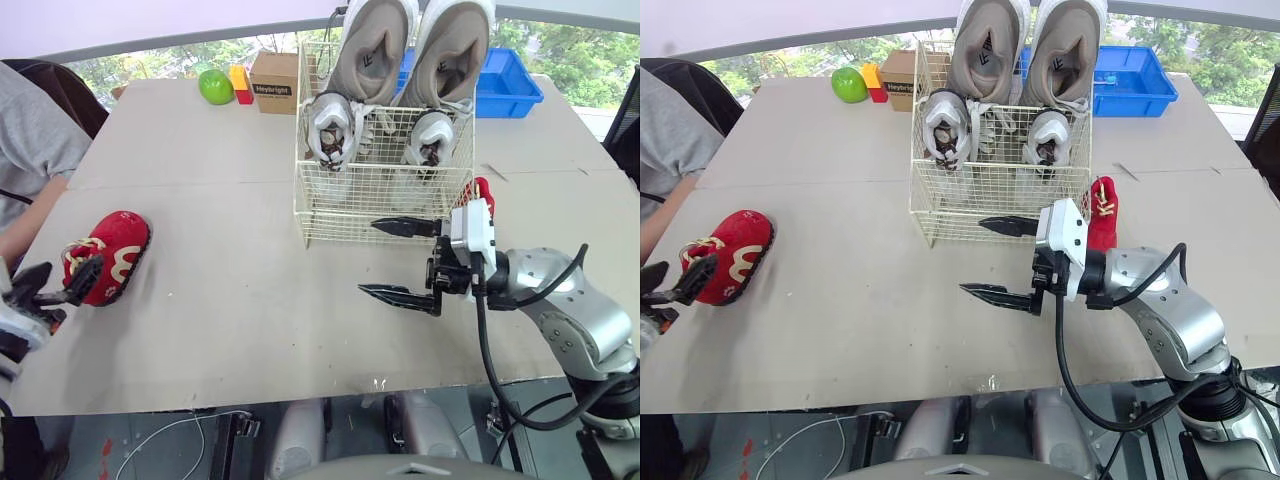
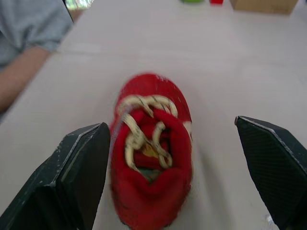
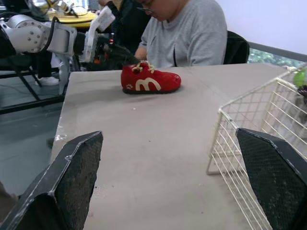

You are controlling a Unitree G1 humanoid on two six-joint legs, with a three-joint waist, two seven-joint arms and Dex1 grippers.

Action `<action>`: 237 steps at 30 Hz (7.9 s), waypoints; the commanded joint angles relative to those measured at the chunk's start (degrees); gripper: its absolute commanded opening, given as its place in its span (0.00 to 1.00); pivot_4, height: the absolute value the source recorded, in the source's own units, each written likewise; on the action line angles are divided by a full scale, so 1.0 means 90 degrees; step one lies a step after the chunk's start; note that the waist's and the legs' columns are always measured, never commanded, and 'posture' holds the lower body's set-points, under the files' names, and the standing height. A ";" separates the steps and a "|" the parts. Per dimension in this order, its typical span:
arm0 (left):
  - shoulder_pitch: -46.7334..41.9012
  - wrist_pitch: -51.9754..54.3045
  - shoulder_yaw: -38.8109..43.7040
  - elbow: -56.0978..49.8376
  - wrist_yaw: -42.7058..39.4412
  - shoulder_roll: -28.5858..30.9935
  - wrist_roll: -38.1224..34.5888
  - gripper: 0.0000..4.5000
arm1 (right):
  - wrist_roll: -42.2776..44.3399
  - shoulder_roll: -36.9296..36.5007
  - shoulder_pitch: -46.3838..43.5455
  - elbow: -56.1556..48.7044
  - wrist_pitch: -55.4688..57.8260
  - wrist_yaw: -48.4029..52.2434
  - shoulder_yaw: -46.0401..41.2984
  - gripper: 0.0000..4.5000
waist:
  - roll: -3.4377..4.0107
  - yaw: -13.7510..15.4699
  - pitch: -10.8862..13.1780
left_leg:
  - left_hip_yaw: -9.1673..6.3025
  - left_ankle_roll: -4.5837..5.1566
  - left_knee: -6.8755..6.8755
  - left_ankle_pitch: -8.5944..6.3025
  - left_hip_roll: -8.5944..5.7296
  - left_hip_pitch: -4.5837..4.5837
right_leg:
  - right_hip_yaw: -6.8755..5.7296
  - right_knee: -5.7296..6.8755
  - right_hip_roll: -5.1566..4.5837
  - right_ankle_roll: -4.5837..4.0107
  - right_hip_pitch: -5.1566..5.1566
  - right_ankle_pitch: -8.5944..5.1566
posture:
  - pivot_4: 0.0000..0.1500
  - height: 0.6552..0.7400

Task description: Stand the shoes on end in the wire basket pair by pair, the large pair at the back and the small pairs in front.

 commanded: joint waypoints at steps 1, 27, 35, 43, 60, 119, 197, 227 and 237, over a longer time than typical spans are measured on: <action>0.0027 0.0290 -0.0023 -0.0085 0.0536 -0.0126 0.0401 1.00 | 0.0028 -0.0148 0.0112 -0.0370 -0.0104 -0.0041 -0.0223 0.96 | 0.0000 0.0006 0.0000 | -0.0002 0.0000 -0.0004 0.0000 0.0003 0.0000 | -0.0001 0.0000 -0.0001 -0.0001 -0.0001 0.0000 | 1.00 1.00; -0.2310 -0.1207 -0.0713 -0.1776 0.0303 -0.1319 0.0136 0.01 | 0.0323 -0.0309 -0.1826 0.0778 0.0209 0.0263 -0.0677 1.00 | -0.0029 0.0032 -0.0007 | 0.0016 -0.0018 0.0008 0.0012 0.0022 0.0001 | -0.0012 -0.0002 0.0000 -0.0028 0.0011 0.0025 | 1.00 1.00; -0.1782 -0.1041 -0.1156 -0.2270 0.0737 -0.1669 0.0508 0.08 | 0.0044 -0.0589 -0.1871 0.0892 0.0055 0.0579 -0.0592 1.00 | -0.0026 -0.0040 -0.0005 | 0.0013 -0.0017 -0.0006 0.0011 0.0031 -0.0003 | -0.0014 0.0002 0.0021 -0.0026 -0.0001 0.0025 | 1.00 1.00; -0.0357 -0.0695 0.0277 -0.0538 0.0368 -0.0990 0.0640 0.68 | 0.0645 -0.0673 -0.1534 0.0448 0.0114 0.1081 -0.0712 1.00 | -0.0023 -0.0098 -0.0003 | -0.0001 -0.0016 -0.0010 0.0011 0.0040 -0.0001 | -0.0032 0.0009 0.0052 -0.0028 -0.0003 0.0023 | 1.00 1.00; -0.1895 -0.0669 -0.0844 0.2085 0.0092 -0.0007 0.1770 0.73 | 0.0751 -0.0884 -0.1305 0.0133 0.0289 0.0851 -0.0780 1.00 | -0.0023 0.0020 -0.0005 | 0.0021 -0.0017 -0.0005 0.0012 0.0038 -0.0004 | -0.0037 0.0006 0.0019 -0.0027 -0.0002 0.0022 | 1.00 1.00; -0.4057 -0.0866 -0.3255 -0.1423 -0.0874 0.0700 -0.3600 0.91 | 0.0063 -0.0576 -0.6701 0.4920 0.5223 0.2384 -0.0246 0.03 | 0.0008 -0.0041 0.0032 | 0.0077 -0.0014 0.0035 0.0013 0.0059 -0.0115 | -0.0003 0.0098 0.0024 -0.0018 -0.0149 0.0023 | 1.00 1.00; -0.5502 -0.1122 -0.4653 0.0752 -0.3697 -0.0443 0.1219 0.03 | 0.2572 -0.1354 0.2108 -0.2022 0.1302 -0.1387 -0.3747 0.98 | 0.0021 0.0034 0.0036 | 0.0020 -0.0037 0.0106 0.0027 0.0037 -0.0092 | -0.0025 0.0074 0.0108 -0.0016 -0.0051 0.0016 | 1.00 1.00; -0.3055 0.1166 -0.3022 -0.2608 -0.3299 -0.0230 -0.0953 0.71 | 0.0869 -0.1950 0.1495 0.0437 0.1707 -0.1864 -0.2697 1.00 | 0.0024 0.0012 0.0030 | 0.0034 -0.0037 0.0097 0.0025 0.0050 -0.0043 | -0.0008 0.0076 0.0100 0.0000 -0.0014 0.0003 | 1.00 1.00; -0.2134 0.1371 -0.3432 -0.4069 -0.2249 -0.0732 -0.1435 0.71 | 0.0535 -0.1548 -0.1126 0.3233 0.3017 -0.2119 -0.1890 1.00 | 0.0025 0.0016 0.0031 | 0.0056 -0.0036 0.0092 0.0025 0.0042 -0.0022 | 0.0012 0.0090 0.0113 -0.0024 -0.0013 0.0016 | 1.00 1.00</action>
